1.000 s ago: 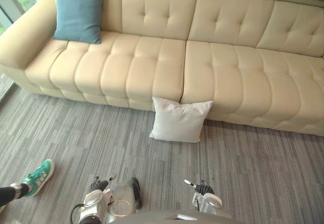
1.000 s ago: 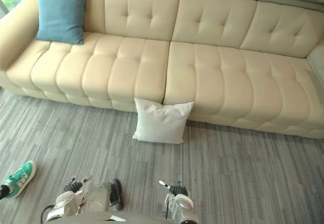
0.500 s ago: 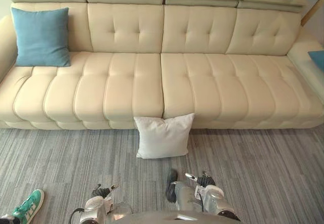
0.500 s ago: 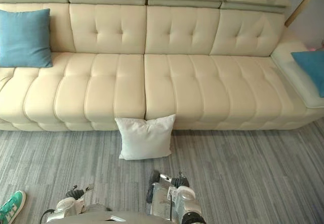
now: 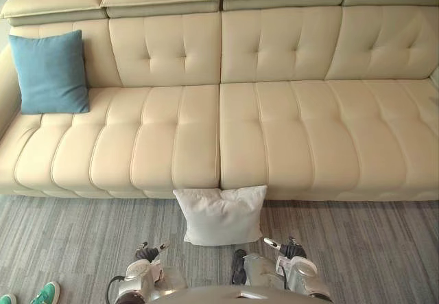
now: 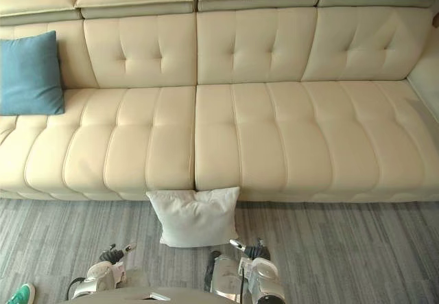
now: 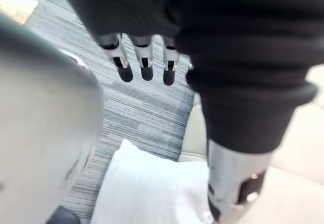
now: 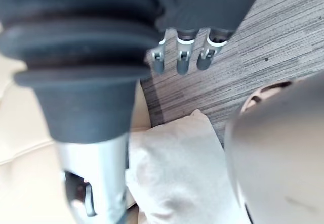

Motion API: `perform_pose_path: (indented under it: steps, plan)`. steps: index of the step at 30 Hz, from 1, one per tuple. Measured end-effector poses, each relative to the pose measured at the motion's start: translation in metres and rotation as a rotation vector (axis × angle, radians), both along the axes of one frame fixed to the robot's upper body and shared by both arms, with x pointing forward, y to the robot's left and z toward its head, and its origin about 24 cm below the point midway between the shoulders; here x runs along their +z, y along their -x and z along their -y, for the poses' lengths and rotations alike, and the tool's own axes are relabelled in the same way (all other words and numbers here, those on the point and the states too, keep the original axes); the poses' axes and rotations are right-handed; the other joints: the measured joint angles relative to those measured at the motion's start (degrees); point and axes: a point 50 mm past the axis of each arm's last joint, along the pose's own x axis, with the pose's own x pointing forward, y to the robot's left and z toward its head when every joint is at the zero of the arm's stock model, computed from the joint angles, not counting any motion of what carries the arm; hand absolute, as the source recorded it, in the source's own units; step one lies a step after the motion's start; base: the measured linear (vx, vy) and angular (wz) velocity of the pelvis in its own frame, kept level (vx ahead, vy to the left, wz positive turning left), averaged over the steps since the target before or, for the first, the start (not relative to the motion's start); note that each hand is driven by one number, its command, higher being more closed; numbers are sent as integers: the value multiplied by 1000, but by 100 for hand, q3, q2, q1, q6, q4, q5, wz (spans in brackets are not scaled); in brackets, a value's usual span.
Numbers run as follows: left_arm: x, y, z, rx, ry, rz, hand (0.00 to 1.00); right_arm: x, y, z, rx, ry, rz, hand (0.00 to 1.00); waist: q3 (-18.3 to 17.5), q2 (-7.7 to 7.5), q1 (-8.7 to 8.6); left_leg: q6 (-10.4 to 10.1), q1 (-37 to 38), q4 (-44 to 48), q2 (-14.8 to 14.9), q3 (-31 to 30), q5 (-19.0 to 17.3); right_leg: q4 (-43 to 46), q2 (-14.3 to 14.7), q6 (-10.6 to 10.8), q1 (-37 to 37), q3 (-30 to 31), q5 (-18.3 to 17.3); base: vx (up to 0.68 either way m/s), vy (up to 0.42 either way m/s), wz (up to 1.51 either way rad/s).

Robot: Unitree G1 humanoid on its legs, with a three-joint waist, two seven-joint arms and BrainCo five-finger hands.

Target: Pick up cushions and gather them together orderly.

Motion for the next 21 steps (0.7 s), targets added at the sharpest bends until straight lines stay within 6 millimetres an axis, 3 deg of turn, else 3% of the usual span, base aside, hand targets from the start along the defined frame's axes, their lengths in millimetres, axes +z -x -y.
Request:
perform_pose_path:
  steps: [2, 3, 5, 6, 9, 15, 21]
  plan:
    - [1, -3, 0, -2, -3, 13, 0, -1, 1, -1, -4, -6, -6, 0, 17, -32, 57, 12, -206, -344, -62, 229, -309, -101, -93, 90, 183, 8, 56, 195, 139, -3]
    - [2, -4, -1, -4, -7, 22, 0, -1, 1, -2, -14, -12, -9, 0, 31, -58, 70, 51, -282, -992, -174, 391, -396, -109, -209, 154, 279, 13, 94, 155, 224, 3]
    - [2, -3, 4, -3, 5, 19, 0, -1, 2, 0, -27, -11, -8, 0, -4, 1, 81, 264, -327, -2344, -309, 468, 57, -60, -283, 350, 318, 57, 106, 146, 262, -2]
    - [3, -6, -1, -5, -8, 27, 0, -1, 1, -5, -24, -25, -5, 0, -20, -121, 164, 305, -231, -2666, -548, 544, 84, -75, -395, 590, 275, 228, 26, 107, 237, -2]
    - [4, -6, -9, -5, -32, 28, 0, -2, 3, -17, -28, -56, 2, 0, -85, -361, 225, 387, -209, -2777, -834, 551, 94, -558, -535, 622, 432, 422, 172, 75, 224, 9]
    - [-1, 6, -12, -3, -35, -17, 0, -3, 2, -21, 9, -47, -7, 0, -117, -355, 227, 417, 112, -3426, -1016, 688, 346, -966, -531, 810, 527, 586, 411, -19, 18, -12]
    - [-3, 12, -14, 0, -38, -33, 0, -8, 4, -18, 53, -28, -56, 0, -142, -371, 239, 307, 272, -4164, -1071, 703, 695, -1354, -375, 773, 438, 775, 696, -64, -38, -15]
